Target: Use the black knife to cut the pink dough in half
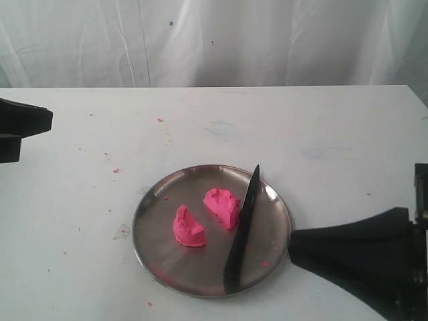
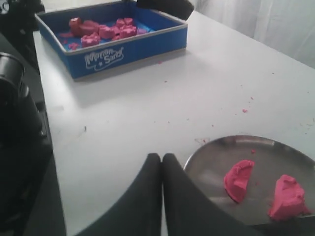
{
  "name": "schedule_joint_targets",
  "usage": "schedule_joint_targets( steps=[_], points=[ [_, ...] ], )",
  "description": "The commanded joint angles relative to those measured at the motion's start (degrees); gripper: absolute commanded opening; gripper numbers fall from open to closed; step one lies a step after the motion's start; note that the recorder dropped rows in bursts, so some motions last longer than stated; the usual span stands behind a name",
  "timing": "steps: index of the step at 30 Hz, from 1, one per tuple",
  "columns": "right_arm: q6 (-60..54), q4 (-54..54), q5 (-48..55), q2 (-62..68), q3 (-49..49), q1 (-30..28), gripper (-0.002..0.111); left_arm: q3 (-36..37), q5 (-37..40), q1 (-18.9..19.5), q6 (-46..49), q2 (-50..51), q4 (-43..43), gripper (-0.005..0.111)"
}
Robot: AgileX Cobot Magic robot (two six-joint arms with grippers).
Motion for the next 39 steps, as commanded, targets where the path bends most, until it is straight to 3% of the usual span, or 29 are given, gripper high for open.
schedule_joint_targets(
  steps=[1, 4, 7, 10, 14, 16, 18, 24, 39],
  points=[
    [-3.1, -6.4, 2.6, -0.4, 0.1, 0.0, 0.0, 0.3, 0.4, -0.4, -0.4, -0.4, -1.0, 0.0],
    [-3.1, -11.7, 1.7, -0.4, 0.1, 0.0, 0.0, 0.3, 0.4, -0.4, -0.4, -0.4, -1.0, 0.0],
    [8.7, -21.8, -6.3, -0.4, 0.1, 0.0, 0.0, 0.3, 0.4, -0.4, -0.4, -0.4, -1.0, 0.0],
    [39.2, -43.0, -15.2, -0.4, 0.1, 0.0, 0.0, 0.3, 0.4, -0.4, -0.4, -0.4, -1.0, 0.0],
    [92.3, -73.2, -18.0, -1.4, 0.1, 0.0, 0.0, 0.3, 0.4, -0.4, -0.4, -0.4, -1.0, 0.0],
    [99.9, -78.4, -18.2, -2.4, 0.1, 0.0, 0.0, 0.3, 0.4, -0.4, -0.4, -0.4, -1.0, 0.0],
    [96.4, -76.4, -19.8, -3.4, 0.1, 0.0, 0.0, 0.3, 0.4, -0.4, -0.4, -0.4, -1.0, 0.0],
    [70.2, -57.7, -21.1, -6.0, 0.4, 0.0, 0.0, 0.3, 0.4, -0.4, -0.4, -0.4, -1.0, 0.0],
    [70.0, -62.5, -25.7, -11.1, 13.4, 2.4, 0.0, 0.3, 0.4, -0.4, -0.4, -0.4, -1.0, 0.0]
  ],
)
